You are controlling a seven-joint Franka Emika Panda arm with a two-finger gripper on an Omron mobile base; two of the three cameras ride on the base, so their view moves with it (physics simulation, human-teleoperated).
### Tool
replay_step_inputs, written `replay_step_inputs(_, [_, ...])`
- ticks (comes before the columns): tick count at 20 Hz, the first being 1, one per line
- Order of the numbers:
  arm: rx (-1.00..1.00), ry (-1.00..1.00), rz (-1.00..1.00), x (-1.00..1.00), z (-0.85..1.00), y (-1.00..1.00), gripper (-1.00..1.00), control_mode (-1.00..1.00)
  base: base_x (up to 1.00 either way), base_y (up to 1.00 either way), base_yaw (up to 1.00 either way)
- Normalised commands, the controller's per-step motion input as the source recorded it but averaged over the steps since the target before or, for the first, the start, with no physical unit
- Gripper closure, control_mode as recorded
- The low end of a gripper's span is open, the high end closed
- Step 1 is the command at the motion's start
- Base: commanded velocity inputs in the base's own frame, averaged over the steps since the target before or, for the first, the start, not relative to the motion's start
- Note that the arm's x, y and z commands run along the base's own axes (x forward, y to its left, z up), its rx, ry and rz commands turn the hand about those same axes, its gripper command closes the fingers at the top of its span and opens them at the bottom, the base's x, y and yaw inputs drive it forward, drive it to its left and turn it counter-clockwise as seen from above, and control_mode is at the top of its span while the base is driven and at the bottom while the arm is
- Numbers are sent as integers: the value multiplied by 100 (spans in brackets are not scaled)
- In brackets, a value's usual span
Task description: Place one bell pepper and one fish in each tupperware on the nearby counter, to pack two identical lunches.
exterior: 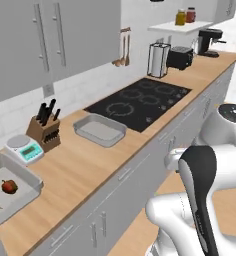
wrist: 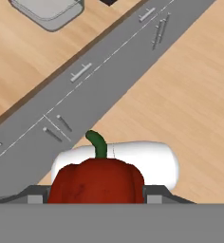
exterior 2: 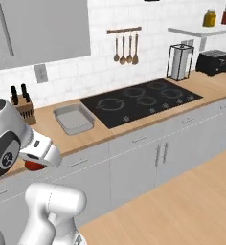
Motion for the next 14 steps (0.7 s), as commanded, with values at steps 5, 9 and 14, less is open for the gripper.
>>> replay_step_inputs(5, [0,0,0,0,0,0,100,100,98,-27,52])
replay_step_inputs(9, [0,0,0,0,0,0,100,100,73,-44,71])
replay_step_inputs(14, [0,0,0,0,0,0,100,100,36,-54,77])
